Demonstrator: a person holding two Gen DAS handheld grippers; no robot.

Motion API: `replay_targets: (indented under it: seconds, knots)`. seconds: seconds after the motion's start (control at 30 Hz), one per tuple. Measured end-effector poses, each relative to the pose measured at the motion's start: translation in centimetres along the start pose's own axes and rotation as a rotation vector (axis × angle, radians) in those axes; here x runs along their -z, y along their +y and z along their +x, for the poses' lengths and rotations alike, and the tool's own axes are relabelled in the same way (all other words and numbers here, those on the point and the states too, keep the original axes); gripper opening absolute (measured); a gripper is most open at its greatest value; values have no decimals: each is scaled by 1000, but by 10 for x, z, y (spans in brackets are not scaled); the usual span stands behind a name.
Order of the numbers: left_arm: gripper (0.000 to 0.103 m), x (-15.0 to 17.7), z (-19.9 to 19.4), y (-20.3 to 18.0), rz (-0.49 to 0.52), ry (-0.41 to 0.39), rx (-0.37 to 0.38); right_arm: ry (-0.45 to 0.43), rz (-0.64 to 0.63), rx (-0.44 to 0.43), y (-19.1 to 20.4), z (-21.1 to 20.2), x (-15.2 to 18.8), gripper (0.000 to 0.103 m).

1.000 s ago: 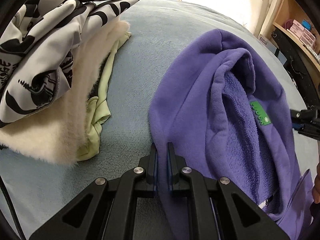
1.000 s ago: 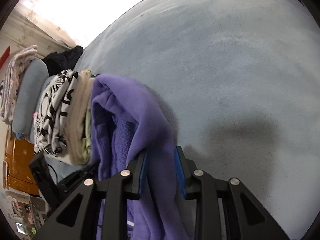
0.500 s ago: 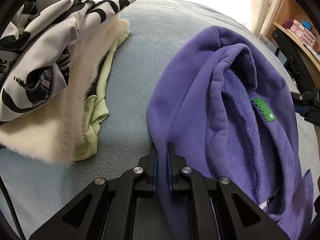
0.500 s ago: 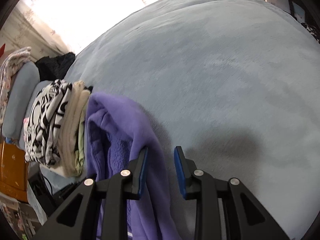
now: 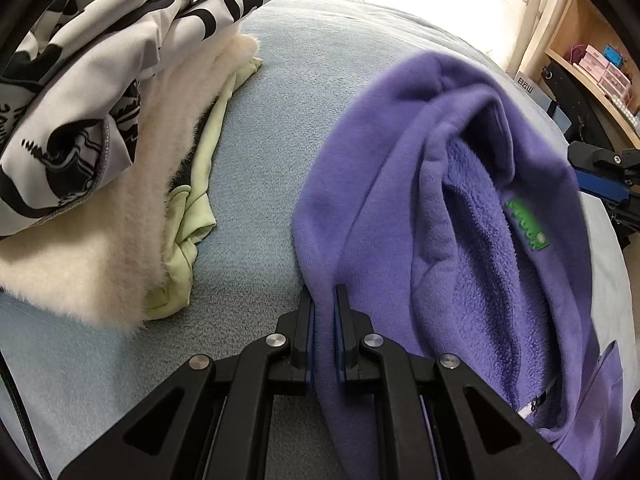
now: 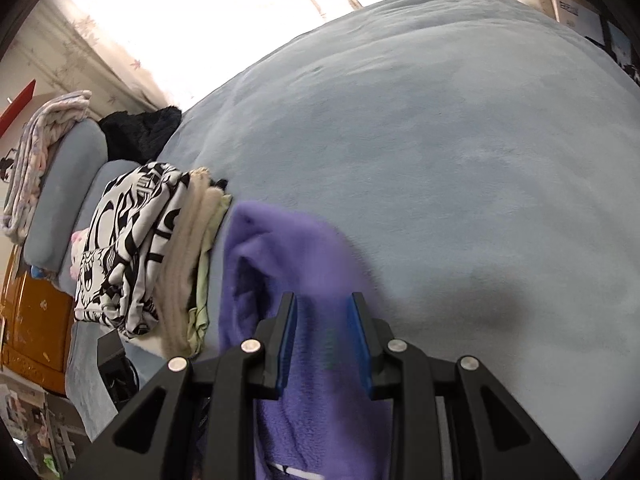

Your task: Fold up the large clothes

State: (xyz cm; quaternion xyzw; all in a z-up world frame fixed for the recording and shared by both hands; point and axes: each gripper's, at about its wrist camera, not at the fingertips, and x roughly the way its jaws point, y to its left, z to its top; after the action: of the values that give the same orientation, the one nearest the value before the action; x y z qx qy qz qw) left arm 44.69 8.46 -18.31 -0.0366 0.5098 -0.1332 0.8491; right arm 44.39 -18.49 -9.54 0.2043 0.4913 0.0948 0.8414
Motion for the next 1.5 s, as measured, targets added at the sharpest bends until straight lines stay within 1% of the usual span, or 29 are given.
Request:
replay_targets:
  seconds: [0.1,0.2,0.27,0.33,0.37,0.4,0.43,0.47,0.53,0.6,0.7,0.73,0.8,0.9,0.93,1.0,1.03,1.13,1.2,1.23,1.3,1.37,1.4,1.43,1.5]
  knots:
    - [6,0,1,1,0,2,2,20,-10,13,2,8,-1,27]
    - [6,-1,0,0,-1,2,2,30,-3,46,-3,17,-3,27]
    - [6,-1,1,1,1,4,1,32,3,101,-11,25,-6,27]
    - [6,-1,0,0,5,5,-2,41,24,117,-20,29,-7,27]
    - [6,-2,0,0,7,6,-4,43,25,123,-23,31,-7,24]
    - [6,-3,0,-1,10,8,-6,35,16,130,-26,30,-5,15]
    - [6,-3,0,-3,16,10,-10,21,3,133,-26,27,-4,7]
    - [5,-5,-1,-5,24,11,-14,8,-11,136,-25,23,-2,7]
    - [4,-7,-6,-8,36,6,-20,-27,-26,114,-22,10,1,6]
    - [4,-8,-14,-12,41,-9,-23,-80,-48,75,-21,-17,7,6]
    - [3,-7,-47,-14,38,-68,-3,-147,-59,16,-27,-61,19,6]
    - [3,-5,-57,-15,42,-87,3,-174,-61,-23,-31,-84,27,6]
    - [3,3,-88,-20,62,-131,27,-208,-68,-62,-36,-112,41,6]
    - [3,21,-127,-30,100,-181,54,-253,-109,-131,-36,-159,80,6]
    - [3,34,-145,-34,112,-202,67,-260,-116,-144,-36,-169,91,6]
    - [3,52,-166,-37,117,-218,87,-284,-144,-176,-35,-193,125,6]
    - [3,69,-179,-39,118,-224,106,-292,-163,-182,-34,-201,138,6]
    - [3,110,-199,-35,116,-212,145,-309,-241,-179,-30,-221,190,6]
    - [3,141,-202,-31,117,-182,140,-292,-275,-156,-30,-224,229,6]
    - [4,156,-201,-28,112,-150,134,-269,-274,-144,-32,-221,245,7]
    - [4,180,-195,-19,91,-87,137,-216,-257,-91,-38,-213,269,10]
    - [4,201,-188,-8,50,-25,132,-151,-203,-50,-52,-201,294,10]
    - [4,208,-185,-5,32,-4,122,-118,-171,-32,-58,-196,301,10]
    - [4,215,-183,-2,13,5,114,-87,-133,-20,-64,-192,307,10]
    - [4,226,-186,6,-25,9,122,-47,-65,-23,-74,-188,317,10]
